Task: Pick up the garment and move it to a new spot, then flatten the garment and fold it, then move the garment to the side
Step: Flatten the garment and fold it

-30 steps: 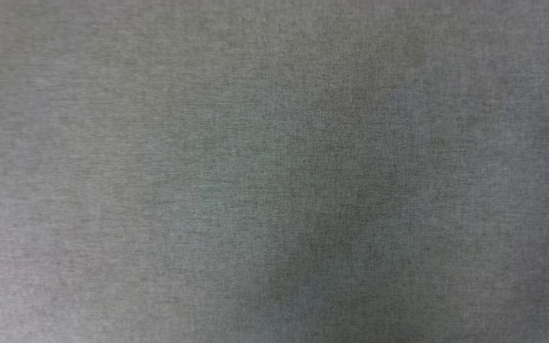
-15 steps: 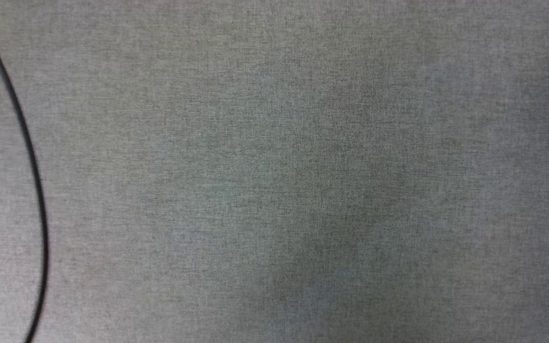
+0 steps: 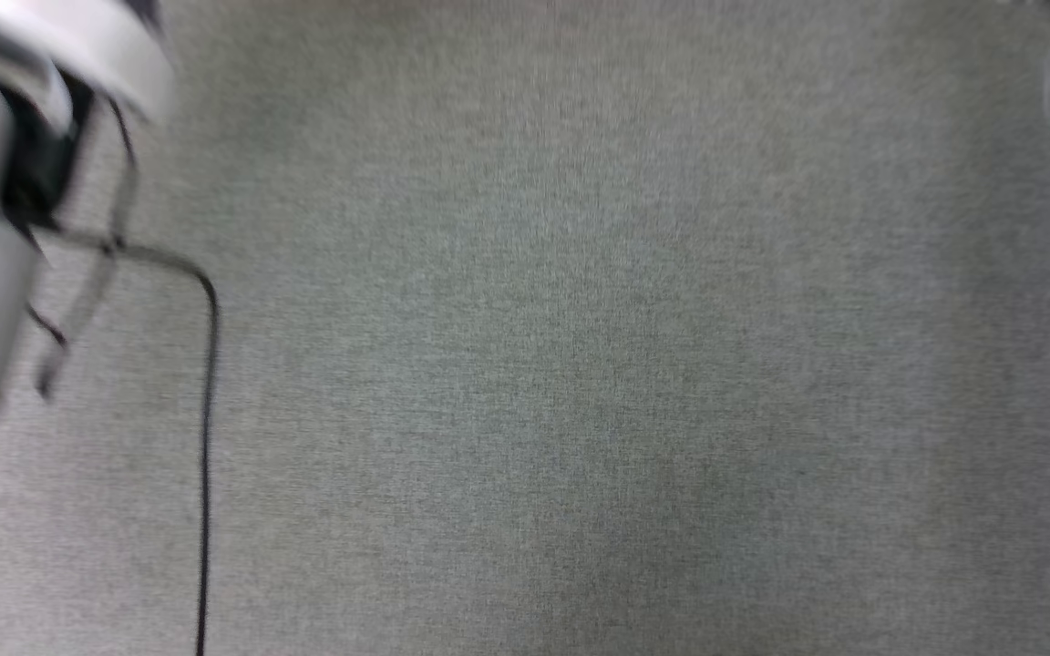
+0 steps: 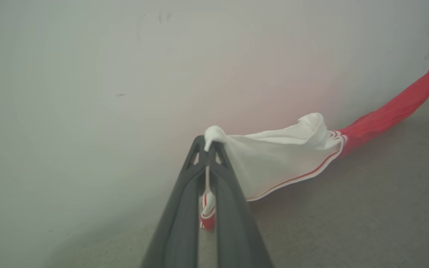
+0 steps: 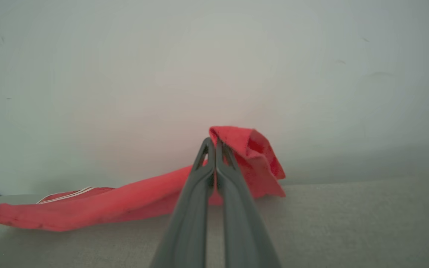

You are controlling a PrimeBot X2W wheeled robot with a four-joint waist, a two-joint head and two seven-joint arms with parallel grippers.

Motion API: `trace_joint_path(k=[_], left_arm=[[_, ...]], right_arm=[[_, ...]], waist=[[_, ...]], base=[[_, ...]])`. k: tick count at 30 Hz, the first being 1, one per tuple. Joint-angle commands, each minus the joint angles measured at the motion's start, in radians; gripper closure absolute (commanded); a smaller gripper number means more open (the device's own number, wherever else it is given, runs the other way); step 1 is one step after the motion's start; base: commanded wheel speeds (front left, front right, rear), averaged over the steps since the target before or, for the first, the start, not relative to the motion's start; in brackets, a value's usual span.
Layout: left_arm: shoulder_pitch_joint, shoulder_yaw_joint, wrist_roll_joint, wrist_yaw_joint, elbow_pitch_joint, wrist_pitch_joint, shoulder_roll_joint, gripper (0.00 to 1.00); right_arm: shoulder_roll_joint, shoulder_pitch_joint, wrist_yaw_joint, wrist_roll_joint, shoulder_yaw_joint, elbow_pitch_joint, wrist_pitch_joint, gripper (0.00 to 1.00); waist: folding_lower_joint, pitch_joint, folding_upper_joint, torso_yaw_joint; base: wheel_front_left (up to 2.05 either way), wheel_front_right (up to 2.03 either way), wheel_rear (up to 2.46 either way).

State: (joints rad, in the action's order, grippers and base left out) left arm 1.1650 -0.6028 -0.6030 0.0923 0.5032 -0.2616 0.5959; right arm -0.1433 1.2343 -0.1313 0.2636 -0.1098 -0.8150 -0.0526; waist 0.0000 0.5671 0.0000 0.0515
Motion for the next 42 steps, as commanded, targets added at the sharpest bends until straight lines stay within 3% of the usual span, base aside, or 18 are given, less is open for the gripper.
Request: trace_joint_path(k=[1, 11, 20, 31, 42], left_arm=[[-0.035, 0.002, -0.001, -0.006, -0.013, -0.004, 0.001, 1.0], [-0.503, -0.036, -0.047, -0.069, -0.158, -0.004, 0.024, 1.0], [-0.822, -0.076, -0.132, -0.127, -0.291, 0.019, 0.051, 1.0], [-1.07, -0.152, -0.188, -0.114, -0.412, 0.074, 0.142, 1.0], [-1.25, -0.166, -0.241, -0.149, -0.532, 0.078, 0.244, 1.0]], right_arm=[[-0.004, -0.032, 0.001, 0.01, 0.004, -0.003, -0.001, 1.0], [-0.032, -0.389, 0.001, 0.178, 0.041, 0.002, 0.05, 1.0], [-0.069, -0.618, 0.001, 0.311, 0.063, 0.043, 0.137, 1.0], [-0.124, -0.869, 0.001, 0.439, 0.102, 0.169, 0.283, 1.0], [-0.178, -1.201, 0.001, 0.564, 0.054, 0.402, 0.528, 1.0]], waist=[[0.0, -0.06, 0.0, 0.002], [0.0, -0.25, 0.0, 0.014], [0.0, -0.377, 0.0, 0.032], [0.0, -0.512, 0.0, 0.042], [0.0, -0.59, 0.0, 0.055]], base=[[0.0, 0.0, 0.0], [0.0, 0.0, 0.0], [0.0, 0.0, 0.0], [0.0, 0.0, 0.0], [0.0, 0.0, 0.0]])
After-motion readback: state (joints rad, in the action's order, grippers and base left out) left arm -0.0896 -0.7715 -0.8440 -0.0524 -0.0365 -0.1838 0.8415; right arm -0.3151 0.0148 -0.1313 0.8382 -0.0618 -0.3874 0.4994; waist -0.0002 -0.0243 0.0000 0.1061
